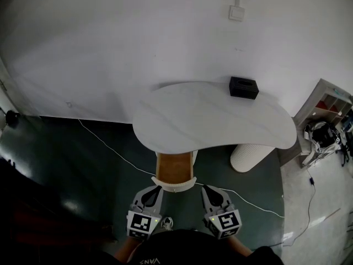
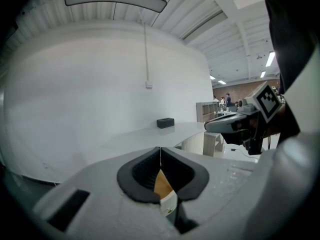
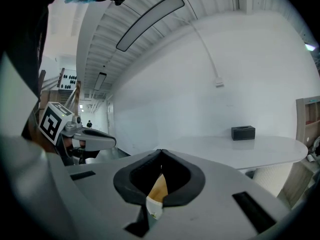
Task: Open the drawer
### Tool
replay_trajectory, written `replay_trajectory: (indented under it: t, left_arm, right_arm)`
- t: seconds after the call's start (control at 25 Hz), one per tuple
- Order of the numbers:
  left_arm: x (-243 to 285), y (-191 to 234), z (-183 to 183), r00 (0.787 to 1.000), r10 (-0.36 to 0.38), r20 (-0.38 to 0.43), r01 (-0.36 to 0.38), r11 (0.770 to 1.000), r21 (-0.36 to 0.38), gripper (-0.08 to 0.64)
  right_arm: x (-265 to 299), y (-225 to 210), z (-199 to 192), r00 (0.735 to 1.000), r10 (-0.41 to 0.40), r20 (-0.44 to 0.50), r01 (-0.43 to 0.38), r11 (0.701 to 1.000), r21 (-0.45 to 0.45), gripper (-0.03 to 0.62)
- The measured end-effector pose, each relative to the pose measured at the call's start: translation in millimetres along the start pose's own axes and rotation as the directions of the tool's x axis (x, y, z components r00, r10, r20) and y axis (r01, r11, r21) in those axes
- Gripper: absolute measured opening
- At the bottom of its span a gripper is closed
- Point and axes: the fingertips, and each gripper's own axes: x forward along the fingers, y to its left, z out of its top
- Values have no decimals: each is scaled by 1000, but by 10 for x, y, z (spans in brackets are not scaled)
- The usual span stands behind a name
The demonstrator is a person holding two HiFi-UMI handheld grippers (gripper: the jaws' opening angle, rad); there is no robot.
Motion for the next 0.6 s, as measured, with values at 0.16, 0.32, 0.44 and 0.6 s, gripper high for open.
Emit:
replay_trajectory:
  t: [0.16,0.32,0.44,0.6]
  left_arm:
    - [-32,94,-23,1000,12,16,-12,1000,11,18]
    - [-79,193,-69,1000,24,13,-24,1000,9,18]
    - [-88,287,-131,999,27,33,-28,999,35,18]
    - [-80,347,-137,999,23,22,-24,999,25,18]
  right_arm:
    - [64,77,-8,1000,7,-25,-7,1000,9,6]
    - [139,125,-65,999,13,-41,-14,1000,-5,6]
    - [194,171,-49,999,6,-32,-5,1000,9,5]
    - [245,184,-54,999,0,-37,1,1000,16,5]
